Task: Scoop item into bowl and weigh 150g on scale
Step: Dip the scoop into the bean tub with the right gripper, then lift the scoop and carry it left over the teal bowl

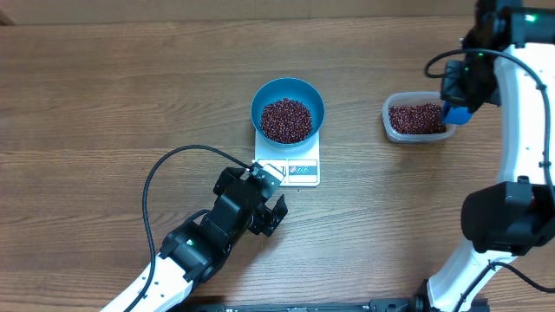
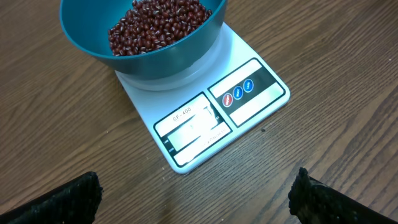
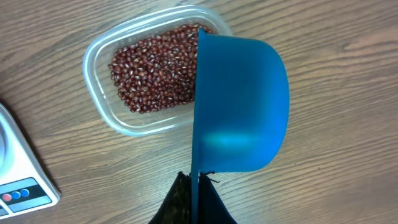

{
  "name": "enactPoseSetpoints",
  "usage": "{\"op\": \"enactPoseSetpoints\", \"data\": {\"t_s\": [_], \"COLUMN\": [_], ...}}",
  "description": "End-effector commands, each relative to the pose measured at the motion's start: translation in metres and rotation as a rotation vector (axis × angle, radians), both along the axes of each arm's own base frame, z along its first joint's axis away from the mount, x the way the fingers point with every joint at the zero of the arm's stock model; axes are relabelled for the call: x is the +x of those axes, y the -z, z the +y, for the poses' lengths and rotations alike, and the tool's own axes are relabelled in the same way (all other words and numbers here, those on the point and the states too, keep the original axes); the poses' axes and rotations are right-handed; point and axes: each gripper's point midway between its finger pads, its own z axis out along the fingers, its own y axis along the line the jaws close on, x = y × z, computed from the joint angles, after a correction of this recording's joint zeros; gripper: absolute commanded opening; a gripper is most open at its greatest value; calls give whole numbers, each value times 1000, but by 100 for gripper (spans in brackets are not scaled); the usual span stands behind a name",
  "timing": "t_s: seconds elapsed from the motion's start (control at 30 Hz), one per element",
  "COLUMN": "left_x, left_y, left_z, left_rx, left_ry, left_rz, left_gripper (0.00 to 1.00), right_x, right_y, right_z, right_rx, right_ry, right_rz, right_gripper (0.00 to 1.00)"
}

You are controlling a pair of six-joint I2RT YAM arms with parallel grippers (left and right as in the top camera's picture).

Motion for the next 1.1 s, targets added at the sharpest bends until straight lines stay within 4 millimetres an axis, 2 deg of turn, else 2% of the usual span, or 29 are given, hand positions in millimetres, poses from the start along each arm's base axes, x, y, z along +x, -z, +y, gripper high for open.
{"op": "enactPoseSetpoints", "data": {"t_s": [0.0,0.13,0.3,0.67,0.7,0.8,1.0,1.07], "left_x": [1,1,1,1,1,1,1,1], "left_y": [0,0,0,0,0,0,0,0], "left_z": [4,4,4,4,4,4,3,4], "left_rx": [11,11,12,11,11,11,11,11], "left_ry": [-5,-5,-5,-5,-5,-5,-5,-5], "left_rz": [-11,-11,-10,-11,-11,-11,-11,-11], "left_gripper": [100,100,100,100,100,100,99,100], "right_x": [-1,-5,-5,-3,-2,8,13,15], "right_y": [-26,-30,-32,-32,-30,-24,-31,-39], "right_z": [-2,-2,1,9,14,75,108,127], "right_rx": [-113,-206,-244,-228,-204,117,287,368], "right_ry": [45,69,86,73,69,-199,-314,-399], "right_rz": [-66,-56,-67,-75,-77,-92,-140,-184], "right_gripper": [4,4,4,4,4,4,4,4]}}
